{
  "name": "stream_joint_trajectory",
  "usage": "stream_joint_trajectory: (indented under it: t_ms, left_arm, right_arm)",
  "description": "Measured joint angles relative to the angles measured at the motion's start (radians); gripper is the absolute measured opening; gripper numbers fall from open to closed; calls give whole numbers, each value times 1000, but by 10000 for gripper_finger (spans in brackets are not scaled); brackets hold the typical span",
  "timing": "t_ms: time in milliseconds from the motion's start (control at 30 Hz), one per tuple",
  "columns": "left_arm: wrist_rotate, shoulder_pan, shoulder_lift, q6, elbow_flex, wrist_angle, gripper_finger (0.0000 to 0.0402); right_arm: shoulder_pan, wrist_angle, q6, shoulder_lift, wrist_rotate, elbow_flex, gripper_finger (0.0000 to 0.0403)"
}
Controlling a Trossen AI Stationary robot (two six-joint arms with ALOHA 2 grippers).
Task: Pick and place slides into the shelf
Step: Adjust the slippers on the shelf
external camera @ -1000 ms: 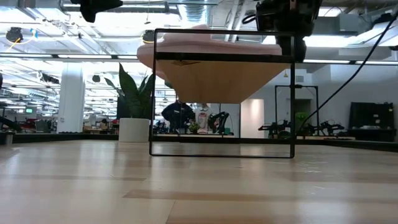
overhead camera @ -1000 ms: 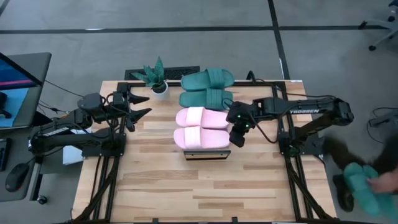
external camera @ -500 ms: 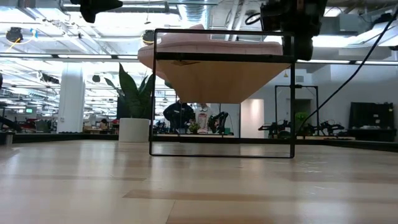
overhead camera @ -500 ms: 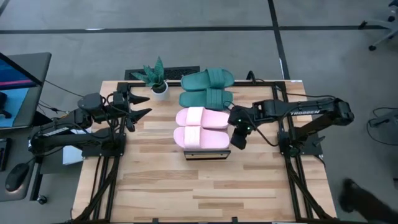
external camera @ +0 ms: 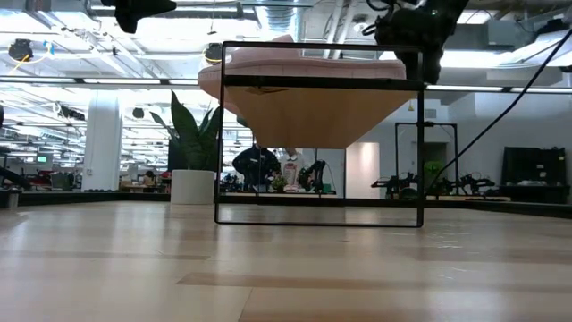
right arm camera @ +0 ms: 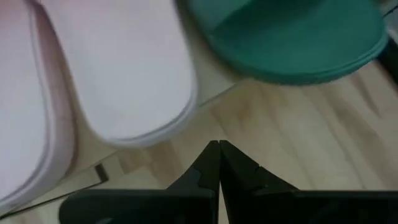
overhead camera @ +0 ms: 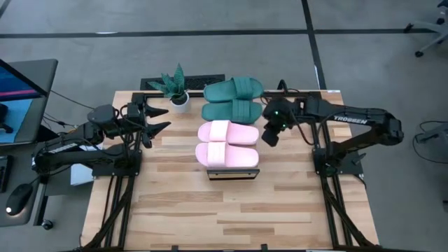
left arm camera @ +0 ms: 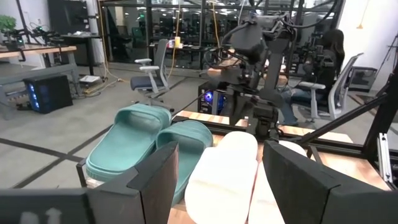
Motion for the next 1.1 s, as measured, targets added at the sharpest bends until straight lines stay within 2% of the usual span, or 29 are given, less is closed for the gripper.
stream_joint_trajectory:
  t_ms: [367, 1100]
  left_arm:
    - [-1, 0, 0, -9, 0, 0, 220]
    - [-2, 0, 0, -10, 0, 0, 220]
  right_arm:
    - [-68, 80, -92, 37, -14, 2, 0]
    - [-17, 135, -85, 87, -60, 0, 0]
